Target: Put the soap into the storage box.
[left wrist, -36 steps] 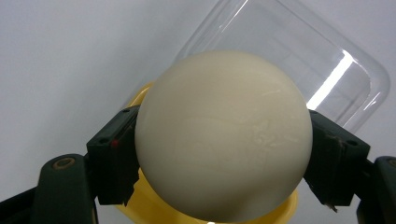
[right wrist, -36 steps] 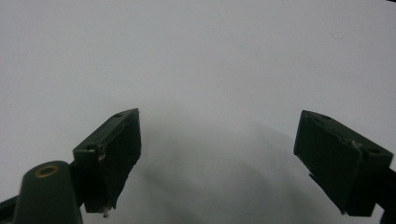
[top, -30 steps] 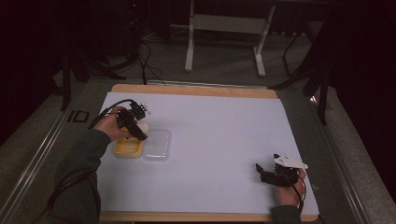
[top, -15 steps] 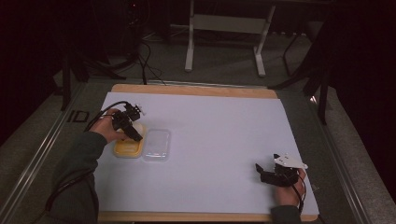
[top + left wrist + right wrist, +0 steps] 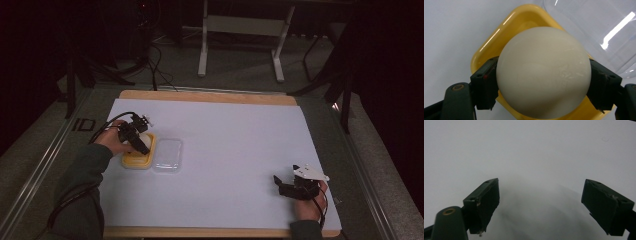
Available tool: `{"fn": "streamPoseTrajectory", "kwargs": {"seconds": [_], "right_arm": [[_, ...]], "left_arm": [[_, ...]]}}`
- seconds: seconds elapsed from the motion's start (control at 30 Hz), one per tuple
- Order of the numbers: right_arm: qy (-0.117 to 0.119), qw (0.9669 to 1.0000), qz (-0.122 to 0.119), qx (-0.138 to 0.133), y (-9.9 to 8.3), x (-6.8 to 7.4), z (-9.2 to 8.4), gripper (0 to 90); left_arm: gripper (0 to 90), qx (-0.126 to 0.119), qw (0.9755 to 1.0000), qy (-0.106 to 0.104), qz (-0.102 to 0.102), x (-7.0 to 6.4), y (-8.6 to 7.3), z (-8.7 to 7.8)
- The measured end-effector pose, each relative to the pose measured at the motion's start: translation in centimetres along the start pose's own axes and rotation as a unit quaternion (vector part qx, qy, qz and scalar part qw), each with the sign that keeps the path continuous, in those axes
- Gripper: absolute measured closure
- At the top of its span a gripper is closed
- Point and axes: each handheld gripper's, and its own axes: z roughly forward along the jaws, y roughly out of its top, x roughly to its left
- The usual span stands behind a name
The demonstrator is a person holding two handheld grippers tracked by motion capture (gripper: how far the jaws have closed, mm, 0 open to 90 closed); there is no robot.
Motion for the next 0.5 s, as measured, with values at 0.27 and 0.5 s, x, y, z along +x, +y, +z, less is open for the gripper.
{"fn": "streamPoseTrajectory", "kwargs": {"seconds": [0.27,0.5], "right_arm": [[0.0,1.0,-0.001,0.0,0.0,0.0,0.0,14.9],[0.0,1.0,-0.001,0.001,0.0,0.0,0.0,14.9]], "left_arm": [[23.0,0.008,1.0,-0.001,0.003,0.1,-0.5,0.7],[23.0,0.009,0.9999,-0.003,0.006,0.1,-0.7,1.4]]}}
